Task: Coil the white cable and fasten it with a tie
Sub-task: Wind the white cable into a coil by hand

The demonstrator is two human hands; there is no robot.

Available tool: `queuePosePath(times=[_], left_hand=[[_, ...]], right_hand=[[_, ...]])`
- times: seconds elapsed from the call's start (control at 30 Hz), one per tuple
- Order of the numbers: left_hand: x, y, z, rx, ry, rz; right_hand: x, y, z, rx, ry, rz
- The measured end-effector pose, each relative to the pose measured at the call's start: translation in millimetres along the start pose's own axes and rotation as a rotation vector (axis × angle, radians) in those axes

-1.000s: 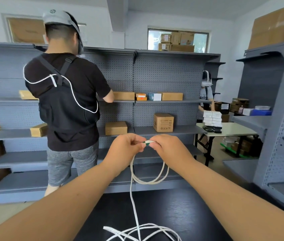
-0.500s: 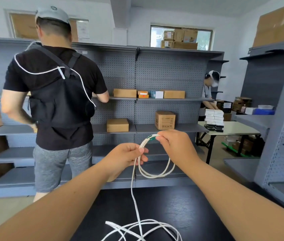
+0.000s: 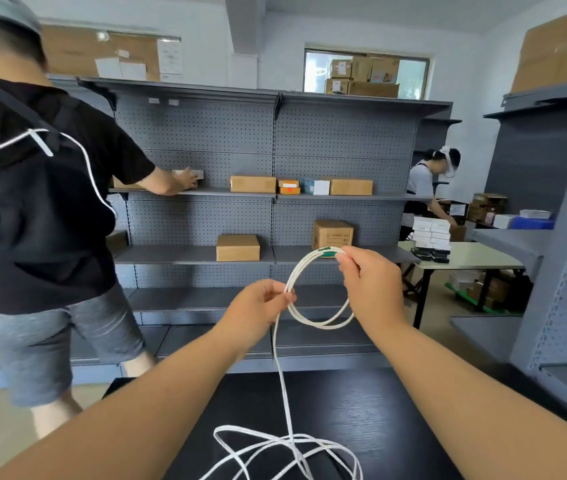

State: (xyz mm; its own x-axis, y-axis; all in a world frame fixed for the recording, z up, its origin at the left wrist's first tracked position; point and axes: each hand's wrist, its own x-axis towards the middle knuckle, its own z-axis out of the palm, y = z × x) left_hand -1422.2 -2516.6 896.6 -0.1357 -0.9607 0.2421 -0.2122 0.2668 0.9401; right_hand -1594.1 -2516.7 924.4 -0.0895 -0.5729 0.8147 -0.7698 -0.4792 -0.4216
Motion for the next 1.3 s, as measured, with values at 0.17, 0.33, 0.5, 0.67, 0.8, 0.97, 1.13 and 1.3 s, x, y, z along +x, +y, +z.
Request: queuePosePath(times=[0.17, 0.33, 0.5, 0.67, 0.8, 0.97, 1.13, 1.3], left_hand=[[1.3, -5.2, 16.4, -0.099, 0.185, 0.050], [2.1, -1.7, 9.4, -0.045, 0.243, 0.141], [4.2, 9.2, -10.6, 0.315, 0.209, 0.248], [9.1, 23.6, -26.5, 0.627, 0.146, 0.390], [14.7, 34.9, -35.0, 0.790, 0.109, 0.434], [19.5, 41.7, -34.3, 0.896, 0.045, 0.457], [20.9, 41.4, -31.2, 0.931, -0.006, 0.465], [13.6, 36.1, -29.6, 0.749, -0.033, 0.379]], right_hand=[[-9.7, -0.1, 9.7, 0.189, 0.083, 0.206], [-18.5, 0.4, 13.6, 0.284, 0.038, 0.433], [-26.4, 6.8, 18.5, 0.446, -0.078, 0.661], [-23.5, 8.2, 13.0, 0.701, -0.293, 0.808], [-17.9, 11.5, 9.4, 0.659, -0.490, 0.807], [-3.3, 0.1, 2.9, 0.249, -0.509, 0.467], [4.7, -15.8, 4.1, -0.032, -0.547, 0.149], [6.2, -15.4, 1.3, -0.143, -0.510, 0.026]])
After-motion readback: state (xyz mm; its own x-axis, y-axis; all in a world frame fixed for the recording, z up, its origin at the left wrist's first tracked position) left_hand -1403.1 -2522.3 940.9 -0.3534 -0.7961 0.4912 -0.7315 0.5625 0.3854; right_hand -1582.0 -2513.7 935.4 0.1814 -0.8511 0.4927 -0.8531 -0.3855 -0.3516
